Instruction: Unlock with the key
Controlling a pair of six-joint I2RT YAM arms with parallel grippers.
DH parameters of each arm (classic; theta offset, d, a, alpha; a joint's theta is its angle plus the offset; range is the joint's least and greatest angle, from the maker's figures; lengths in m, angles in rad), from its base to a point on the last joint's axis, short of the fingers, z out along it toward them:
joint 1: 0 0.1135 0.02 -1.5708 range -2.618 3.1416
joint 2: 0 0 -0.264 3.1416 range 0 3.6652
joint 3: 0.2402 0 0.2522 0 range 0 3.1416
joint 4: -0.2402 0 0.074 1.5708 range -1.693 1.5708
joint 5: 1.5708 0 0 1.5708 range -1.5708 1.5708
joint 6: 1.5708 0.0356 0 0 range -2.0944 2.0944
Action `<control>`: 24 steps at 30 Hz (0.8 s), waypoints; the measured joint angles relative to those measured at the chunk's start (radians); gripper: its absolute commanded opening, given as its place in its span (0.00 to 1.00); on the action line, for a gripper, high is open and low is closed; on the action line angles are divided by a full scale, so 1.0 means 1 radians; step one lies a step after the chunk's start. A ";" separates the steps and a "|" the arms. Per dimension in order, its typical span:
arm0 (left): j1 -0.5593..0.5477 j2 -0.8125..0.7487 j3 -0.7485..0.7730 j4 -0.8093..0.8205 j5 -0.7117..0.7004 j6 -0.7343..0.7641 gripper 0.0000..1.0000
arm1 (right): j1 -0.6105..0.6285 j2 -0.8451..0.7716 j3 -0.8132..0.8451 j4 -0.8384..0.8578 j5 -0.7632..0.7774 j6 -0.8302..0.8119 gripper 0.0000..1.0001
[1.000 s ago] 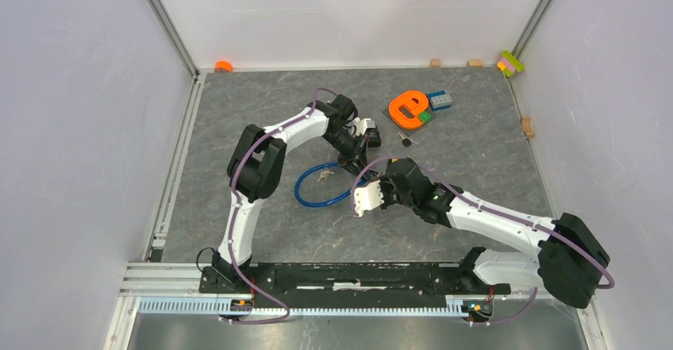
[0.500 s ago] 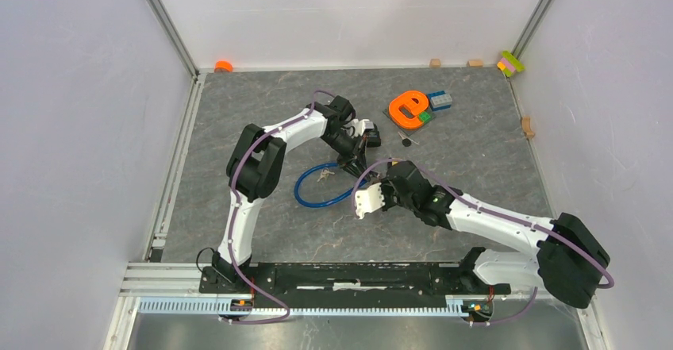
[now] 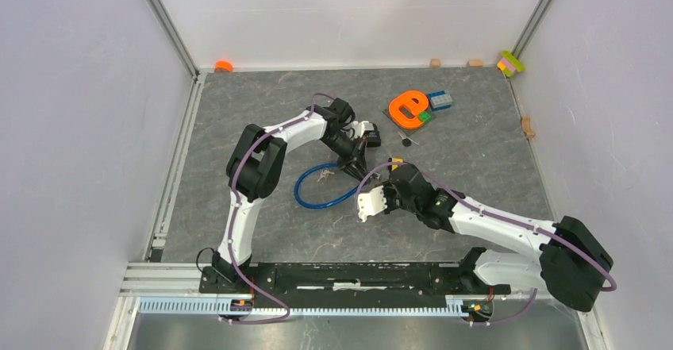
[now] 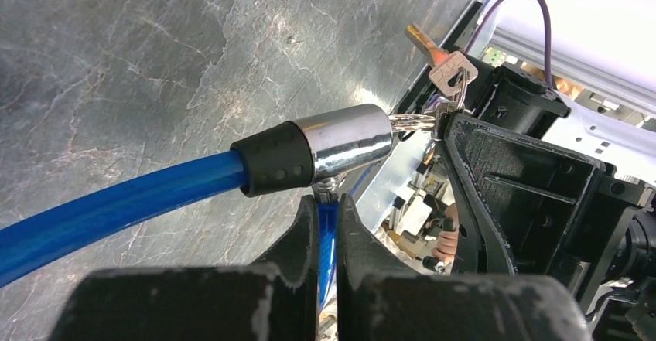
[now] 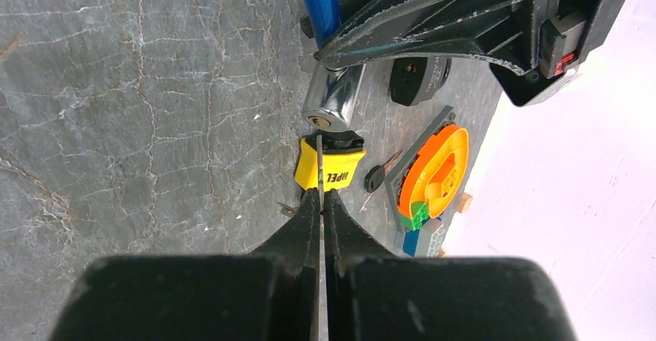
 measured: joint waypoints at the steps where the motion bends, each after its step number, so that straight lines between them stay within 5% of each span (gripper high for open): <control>1: 0.001 0.000 -0.004 0.004 0.003 -0.006 0.02 | 0.000 0.000 -0.002 0.002 0.000 0.000 0.00; 24: 0.005 0.000 -0.018 0.035 0.011 -0.045 0.02 | 0.000 -0.007 -0.025 0.061 -0.009 0.005 0.00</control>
